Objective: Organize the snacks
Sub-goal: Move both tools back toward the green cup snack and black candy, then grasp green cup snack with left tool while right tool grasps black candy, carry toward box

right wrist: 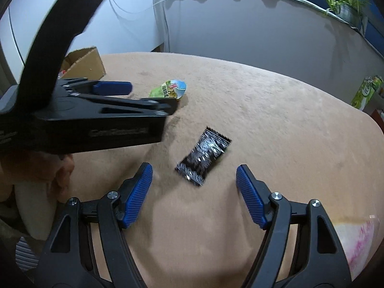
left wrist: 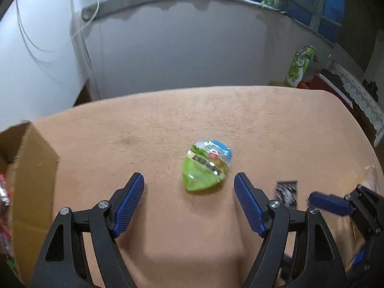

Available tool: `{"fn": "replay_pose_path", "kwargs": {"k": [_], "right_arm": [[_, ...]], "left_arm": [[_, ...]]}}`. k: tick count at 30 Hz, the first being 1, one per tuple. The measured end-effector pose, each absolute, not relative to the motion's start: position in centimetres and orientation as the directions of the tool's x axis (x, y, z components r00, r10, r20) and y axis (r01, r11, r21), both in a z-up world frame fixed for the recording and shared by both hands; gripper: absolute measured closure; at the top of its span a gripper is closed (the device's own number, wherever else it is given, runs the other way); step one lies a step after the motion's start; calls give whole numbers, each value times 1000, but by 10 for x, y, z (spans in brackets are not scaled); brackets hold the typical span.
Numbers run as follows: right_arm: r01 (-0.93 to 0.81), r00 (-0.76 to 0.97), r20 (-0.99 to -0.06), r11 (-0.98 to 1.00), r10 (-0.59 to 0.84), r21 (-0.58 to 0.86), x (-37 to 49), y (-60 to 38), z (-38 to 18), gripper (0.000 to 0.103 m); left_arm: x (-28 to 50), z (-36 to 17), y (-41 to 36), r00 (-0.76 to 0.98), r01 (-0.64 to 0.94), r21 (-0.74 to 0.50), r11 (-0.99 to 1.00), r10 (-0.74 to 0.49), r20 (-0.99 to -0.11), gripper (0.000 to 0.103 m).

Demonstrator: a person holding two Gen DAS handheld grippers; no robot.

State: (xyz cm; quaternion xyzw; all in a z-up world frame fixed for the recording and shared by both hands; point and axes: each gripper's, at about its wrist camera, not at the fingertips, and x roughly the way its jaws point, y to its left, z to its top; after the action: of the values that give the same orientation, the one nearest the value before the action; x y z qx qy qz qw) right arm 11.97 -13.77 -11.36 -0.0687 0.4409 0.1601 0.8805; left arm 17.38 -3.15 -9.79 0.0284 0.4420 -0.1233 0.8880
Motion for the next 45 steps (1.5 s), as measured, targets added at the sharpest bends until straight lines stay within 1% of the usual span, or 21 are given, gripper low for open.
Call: {"fn": "replay_pose_path", "kwargs": {"k": [2, 3, 4, 5, 6, 7, 9, 10, 11, 13, 15, 19, 25, 31, 36, 40, 45], "right_arm": [[-343, 571, -797, 939, 197, -13, 123, -135, -113, 47], [-344, 573, -796, 939, 194, -19, 124, -134, -113, 54], [-341, 576, -795, 940, 189, -23, 126, -134, -112, 63], [-339, 578, -795, 940, 185, -28, 126, -134, -111, 69], [-339, 579, -794, 940, 183, -31, 126, -135, -111, 76], [-341, 579, -794, 940, 185, -30, 126, -134, -111, 76], [-342, 581, -793, 939, 185, -31, 124, -134, -111, 76], [-342, 583, -791, 939, 186, -31, 122, -135, -111, 76], [-342, 584, -789, 939, 188, -30, 121, -135, -111, 76], [-339, 588, -786, 940, 190, -27, 119, -136, -110, 76], [-336, 592, -782, 942, 195, -20, 115, -138, -110, 76], [-330, 602, -771, 944, 208, -3, 99, -146, -108, 76], [-311, 632, -743, 950, 220, 17, 69, -159, -103, 76], [-290, 688, -678, 954, 259, 71, 30, -176, -87, 76], [-272, 709, -661, 960, 245, 64, 8, -180, -78, 76], [-269, 732, -637, 961, 242, 57, -5, -178, -63, 76], [-281, 762, -599, 959, 244, 33, -20, -171, -39, 76]], "left_arm": [[178, -101, -32, 575, 247, -60, 967, -196, -794, 26], [179, -101, -33, 577, 255, -54, 965, -197, -793, 26], [179, -100, -35, 575, 264, -54, 963, -202, -793, 26], [179, -100, -35, 572, 272, -56, 961, -209, -793, 26], [179, -99, -36, 572, 279, -60, 958, -217, -791, 35], [179, -99, -36, 574, 283, -56, 958, -216, -790, 40], [181, -98, -37, 579, 290, -47, 956, -214, -787, 60], [180, -98, -36, 578, 295, -54, 954, -224, -785, 65], [182, -97, -35, 577, 300, -63, 952, -233, -783, 73], [180, -96, -33, 574, 306, -79, 949, -250, -780, 74], [180, -96, -34, 573, 311, -84, 947, -257, -778, 77], [170, -93, -28, 568, 314, -138, 939, -302, -766, 77], [116, -78, -17, 605, 301, -199, 933, -348, -717, 77], [56, -65, -5, 645, 278, -242, 930, -367, -670, 77], [16, -58, -5, 663, 294, -235, 926, -375, -648, 77], [2, -49, -4, 675, 309, -232, 922, -385, -630, 77], [-12, -28, -1, 710, 322, -226, 919, -393, -584, 77]]}}
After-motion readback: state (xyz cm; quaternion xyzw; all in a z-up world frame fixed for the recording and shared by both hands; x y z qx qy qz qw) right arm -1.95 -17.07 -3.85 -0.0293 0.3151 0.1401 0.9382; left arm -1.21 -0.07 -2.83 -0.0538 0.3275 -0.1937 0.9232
